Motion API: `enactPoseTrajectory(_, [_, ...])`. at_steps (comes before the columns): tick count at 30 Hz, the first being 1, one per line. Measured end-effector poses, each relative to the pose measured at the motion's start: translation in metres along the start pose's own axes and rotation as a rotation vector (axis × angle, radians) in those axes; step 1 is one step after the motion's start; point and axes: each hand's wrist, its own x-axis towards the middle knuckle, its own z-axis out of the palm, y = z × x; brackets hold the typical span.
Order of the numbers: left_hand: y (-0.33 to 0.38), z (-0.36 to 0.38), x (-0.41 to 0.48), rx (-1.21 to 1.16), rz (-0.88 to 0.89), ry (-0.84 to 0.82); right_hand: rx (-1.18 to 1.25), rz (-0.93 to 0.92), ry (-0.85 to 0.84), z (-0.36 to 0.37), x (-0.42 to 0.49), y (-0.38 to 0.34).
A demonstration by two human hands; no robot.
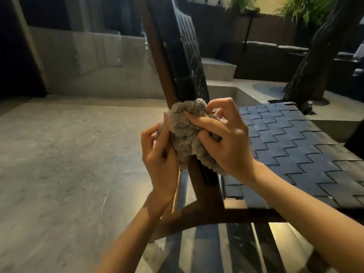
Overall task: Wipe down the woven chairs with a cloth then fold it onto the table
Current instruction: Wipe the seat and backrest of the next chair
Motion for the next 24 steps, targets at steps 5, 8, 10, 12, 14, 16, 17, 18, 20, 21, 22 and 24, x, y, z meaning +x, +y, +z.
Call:
enactPoseTrajectory(5, [-0.009, -0.007, -0.056, 0.001, -0.098, -0.109, -0.092, -0.011, -0.083, -0.002, -0.058, 0.013])
enactPoseTrajectory(8, [-0.023, -0.012, -0.093, 0.073, -0.157, -0.191, -0.154, -0.022, -0.149, -0.003, -0.095, 0.015])
enactPoseTrajectory(10, [-0.029, -0.016, -0.113, 0.074, -0.219, -0.236, -0.216, -0.023, -0.229, -0.003, -0.119, 0.015])
enactPoseTrajectory(12, [-0.035, -0.022, -0.133, 0.07, -0.232, -0.34, -0.268, -0.019, -0.397, -0.009, -0.147, 0.015])
enactPoseTrajectory(14, [-0.04, -0.031, -0.146, 0.093, -0.218, -0.47, -0.294, -0.034, -0.593, -0.017, -0.17, 0.016])
enactPoseTrajectory(16, [-0.044, -0.039, -0.152, 0.144, -0.185, -0.551, -0.292, -0.022, -0.693, -0.021, -0.187, 0.014])
enactPoseTrajectory(17, [-0.047, -0.042, -0.153, 0.176, -0.17, -0.562, -0.284, 0.011, -0.697, -0.02, -0.195, 0.011])
enactPoseTrajectory(18, [-0.05, -0.045, -0.153, 0.209, -0.162, -0.56, -0.274, 0.065, -0.672, -0.017, -0.202, 0.007])
enactPoseTrajectory(20, [-0.057, -0.051, -0.153, 0.233, -0.193, -0.553, -0.254, 0.214, -0.572, -0.005, -0.217, -0.003])
enactPoseTrajectory(21, [-0.06, -0.053, -0.151, 0.221, -0.231, -0.549, -0.257, 0.314, -0.5, 0.003, -0.226, -0.007])
enactPoseTrajectory(22, [-0.062, -0.054, -0.15, 0.211, -0.258, -0.547, -0.259, 0.437, -0.415, 0.012, -0.234, -0.012])
enactPoseTrajectory(24, [-0.066, -0.053, -0.15, 0.252, -0.213, -0.539, -0.237, 0.69, -0.226, 0.032, -0.248, -0.022])
